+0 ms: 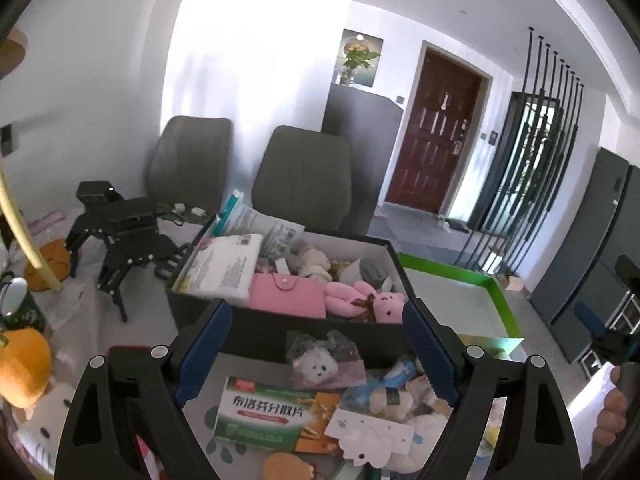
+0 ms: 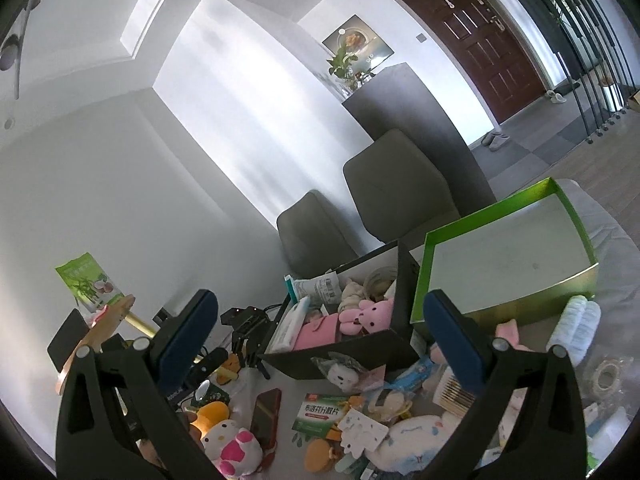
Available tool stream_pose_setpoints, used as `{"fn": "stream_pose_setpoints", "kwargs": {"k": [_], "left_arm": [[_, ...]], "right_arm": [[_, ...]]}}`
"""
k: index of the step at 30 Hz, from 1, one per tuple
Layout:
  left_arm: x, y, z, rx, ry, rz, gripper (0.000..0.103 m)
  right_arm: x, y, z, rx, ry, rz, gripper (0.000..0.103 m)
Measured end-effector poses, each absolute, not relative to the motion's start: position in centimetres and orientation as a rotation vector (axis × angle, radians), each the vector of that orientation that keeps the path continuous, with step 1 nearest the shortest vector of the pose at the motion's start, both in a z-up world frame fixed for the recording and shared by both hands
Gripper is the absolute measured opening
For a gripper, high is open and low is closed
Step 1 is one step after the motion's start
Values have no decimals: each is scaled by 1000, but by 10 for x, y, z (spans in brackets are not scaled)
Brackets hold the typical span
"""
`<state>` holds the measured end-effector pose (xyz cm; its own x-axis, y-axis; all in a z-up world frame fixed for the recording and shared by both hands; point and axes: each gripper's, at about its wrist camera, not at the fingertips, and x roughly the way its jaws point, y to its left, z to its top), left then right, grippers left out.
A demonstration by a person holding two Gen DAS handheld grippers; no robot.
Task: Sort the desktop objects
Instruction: 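Withdraw the right tool back toward the pile of items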
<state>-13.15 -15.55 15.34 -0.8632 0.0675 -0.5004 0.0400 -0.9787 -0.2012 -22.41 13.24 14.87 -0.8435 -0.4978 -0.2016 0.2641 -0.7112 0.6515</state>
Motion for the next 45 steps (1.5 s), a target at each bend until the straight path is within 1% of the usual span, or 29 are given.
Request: {"fn": "stream_pose_setpoints", "kwargs": {"k": [5, 8, 15, 21, 28, 41, 43, 45], "left_arm": [[-113, -145, 156, -807, -313, 2996, 88], [-99, -136, 157, -793, -298, 2988, 88], [-70, -115, 153, -778, -271, 2968, 88], [-56, -102, 148, -770, -302, 2947, 88], [-54, -77, 136, -794, -312, 2890, 88], [-73, -12, 101, -923, -283, 2751, 88], [-77, -2, 96, -937, -274, 2738, 88], [-81, 8, 90, -956, -258, 2719, 88]], "right_arm": [[-204, 138, 151, 510, -831, -2530, 103], [-189, 144, 142, 531, -779, -2548, 103], [-168, 172, 124, 588, -817, -2551, 103], [-150, 195, 118, 601, -835, -2567, 103], [-141, 215, 110, 644, -827, -2569, 103], [-152, 244, 68, 799, -838, -2544, 103], [-154, 245, 62, 817, -823, -2538, 101], [-158, 246, 55, 847, -804, -2533, 96]]}}
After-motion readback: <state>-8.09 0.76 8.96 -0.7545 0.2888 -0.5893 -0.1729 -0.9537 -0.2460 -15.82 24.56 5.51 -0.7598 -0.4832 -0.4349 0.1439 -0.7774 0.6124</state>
